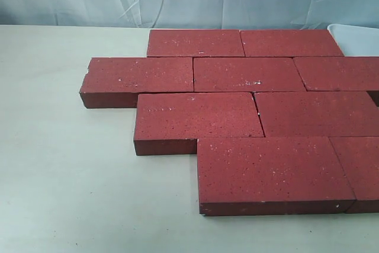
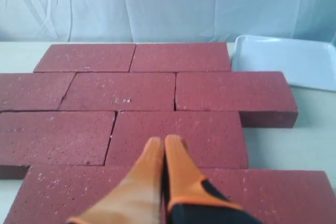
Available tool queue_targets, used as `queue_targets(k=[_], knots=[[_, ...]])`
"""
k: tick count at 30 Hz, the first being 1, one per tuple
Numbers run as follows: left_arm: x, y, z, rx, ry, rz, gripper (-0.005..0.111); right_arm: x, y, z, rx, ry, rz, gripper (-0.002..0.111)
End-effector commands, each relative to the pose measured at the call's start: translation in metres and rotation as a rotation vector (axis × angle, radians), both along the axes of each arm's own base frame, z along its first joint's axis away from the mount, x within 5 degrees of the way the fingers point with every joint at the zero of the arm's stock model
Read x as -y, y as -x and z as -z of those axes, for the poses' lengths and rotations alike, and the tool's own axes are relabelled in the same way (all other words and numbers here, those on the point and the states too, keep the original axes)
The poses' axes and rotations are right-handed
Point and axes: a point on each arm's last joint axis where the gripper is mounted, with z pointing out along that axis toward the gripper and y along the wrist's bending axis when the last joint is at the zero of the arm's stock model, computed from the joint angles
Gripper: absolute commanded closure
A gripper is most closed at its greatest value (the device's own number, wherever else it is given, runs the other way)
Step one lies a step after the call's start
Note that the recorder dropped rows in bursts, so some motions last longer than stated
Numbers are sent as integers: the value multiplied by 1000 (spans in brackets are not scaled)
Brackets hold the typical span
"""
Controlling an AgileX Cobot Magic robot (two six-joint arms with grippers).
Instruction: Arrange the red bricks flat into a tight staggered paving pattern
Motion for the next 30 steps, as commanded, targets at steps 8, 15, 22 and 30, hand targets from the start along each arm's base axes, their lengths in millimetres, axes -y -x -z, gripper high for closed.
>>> queue_targets(k=[8,15,22,30], knots=[[0,1,0,2,-3,0,107,-1,-5,3,56,-7,-3,109],[0,1,0,2,-3,0,107,-1,-5,3,56,-9,-2,109],[0,1,0,2,-3,0,107,2,16,3,150,-30,-3,109],[0,1,0,2,-3,0,107,5,30,39,175,-34,-3,109]])
